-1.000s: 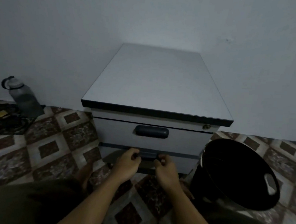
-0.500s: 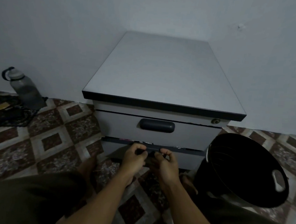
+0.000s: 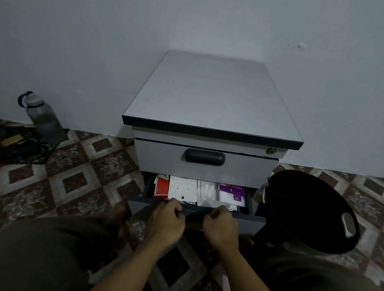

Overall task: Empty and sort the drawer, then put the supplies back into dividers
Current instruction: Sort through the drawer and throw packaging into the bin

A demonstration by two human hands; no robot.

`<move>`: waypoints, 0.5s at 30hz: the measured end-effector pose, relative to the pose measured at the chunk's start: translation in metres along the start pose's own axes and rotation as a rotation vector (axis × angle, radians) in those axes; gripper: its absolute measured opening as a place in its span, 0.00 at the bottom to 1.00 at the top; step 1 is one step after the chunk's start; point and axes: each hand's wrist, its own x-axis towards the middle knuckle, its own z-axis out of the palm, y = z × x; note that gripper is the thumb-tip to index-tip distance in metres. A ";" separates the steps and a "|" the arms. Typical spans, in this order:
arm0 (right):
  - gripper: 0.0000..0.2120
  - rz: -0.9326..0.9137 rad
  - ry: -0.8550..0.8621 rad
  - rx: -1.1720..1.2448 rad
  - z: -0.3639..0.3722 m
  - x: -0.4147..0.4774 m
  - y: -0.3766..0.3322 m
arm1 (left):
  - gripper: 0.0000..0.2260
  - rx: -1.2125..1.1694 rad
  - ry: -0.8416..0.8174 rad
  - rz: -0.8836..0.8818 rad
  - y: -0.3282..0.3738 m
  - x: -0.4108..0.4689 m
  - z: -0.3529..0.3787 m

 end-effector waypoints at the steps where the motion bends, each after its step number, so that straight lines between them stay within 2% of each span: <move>1: 0.03 -0.059 0.015 -0.041 -0.005 -0.001 -0.002 | 0.05 0.076 0.061 0.029 0.000 0.001 -0.002; 3: 0.07 -0.201 0.067 -0.174 -0.012 0.003 -0.002 | 0.09 0.203 0.112 0.084 -0.001 0.006 -0.005; 5: 0.14 -0.295 0.064 -0.357 -0.018 0.008 -0.001 | 0.12 0.284 0.055 0.129 -0.002 0.016 -0.010; 8: 0.19 -0.286 -0.051 -0.336 -0.025 0.012 0.003 | 0.11 0.256 -0.057 0.170 -0.008 0.025 -0.020; 15: 0.19 -0.197 -0.154 -0.299 -0.035 -0.006 0.005 | 0.10 0.214 -0.212 0.175 -0.017 0.009 -0.036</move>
